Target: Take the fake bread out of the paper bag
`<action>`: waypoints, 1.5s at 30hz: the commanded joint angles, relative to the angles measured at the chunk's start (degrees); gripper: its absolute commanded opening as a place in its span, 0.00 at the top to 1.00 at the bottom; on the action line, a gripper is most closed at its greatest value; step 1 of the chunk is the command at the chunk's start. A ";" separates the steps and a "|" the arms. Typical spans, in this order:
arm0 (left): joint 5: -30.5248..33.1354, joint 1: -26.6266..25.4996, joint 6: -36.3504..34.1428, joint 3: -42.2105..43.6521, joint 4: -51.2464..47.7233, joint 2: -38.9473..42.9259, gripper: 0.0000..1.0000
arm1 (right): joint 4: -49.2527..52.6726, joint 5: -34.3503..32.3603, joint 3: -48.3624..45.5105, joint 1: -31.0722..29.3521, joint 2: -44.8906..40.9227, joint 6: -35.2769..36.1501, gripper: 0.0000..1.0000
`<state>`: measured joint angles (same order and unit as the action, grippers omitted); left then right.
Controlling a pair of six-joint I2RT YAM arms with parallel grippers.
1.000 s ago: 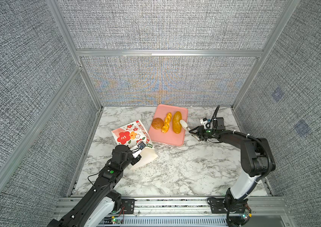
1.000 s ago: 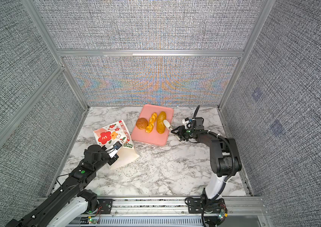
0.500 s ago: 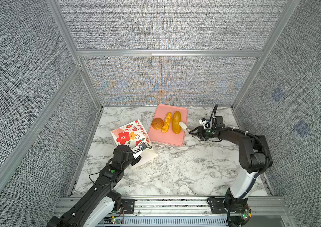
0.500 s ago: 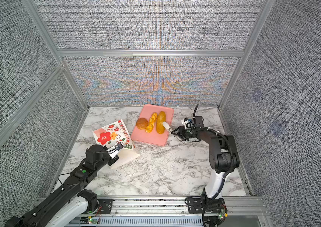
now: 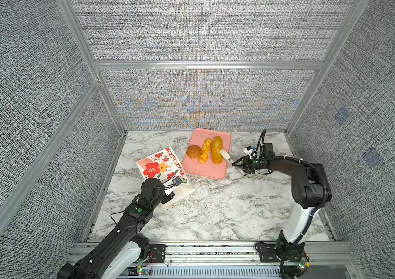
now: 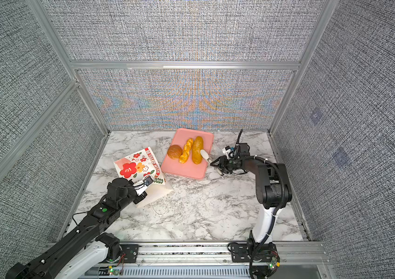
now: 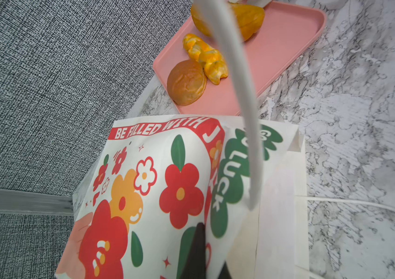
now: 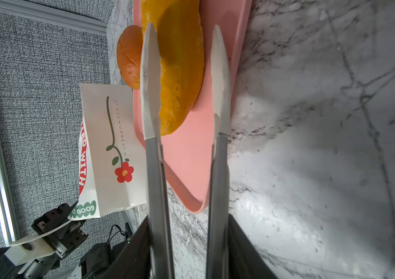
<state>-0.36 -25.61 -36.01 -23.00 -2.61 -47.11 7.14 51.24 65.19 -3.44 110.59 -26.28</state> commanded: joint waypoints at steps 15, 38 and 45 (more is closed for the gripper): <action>-0.52 -0.47 0.05 0.15 -1.13 0.67 1.00 | -27.99 9.72 -8.21 -1.47 1.25 -18.76 0.55; -0.86 -0.49 -0.16 0.07 -0.71 -0.15 1.00 | -1.80 5.61 -0.89 -2.42 2.89 -2.58 0.50; -0.78 -0.47 -0.11 0.07 -0.81 -0.18 1.00 | -0.04 6.41 3.53 -3.08 4.11 -2.02 0.55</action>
<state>-0.38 -26.11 -35.99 -23.00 -2.57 -47.18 5.98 57.06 67.40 -6.11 114.83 -29.26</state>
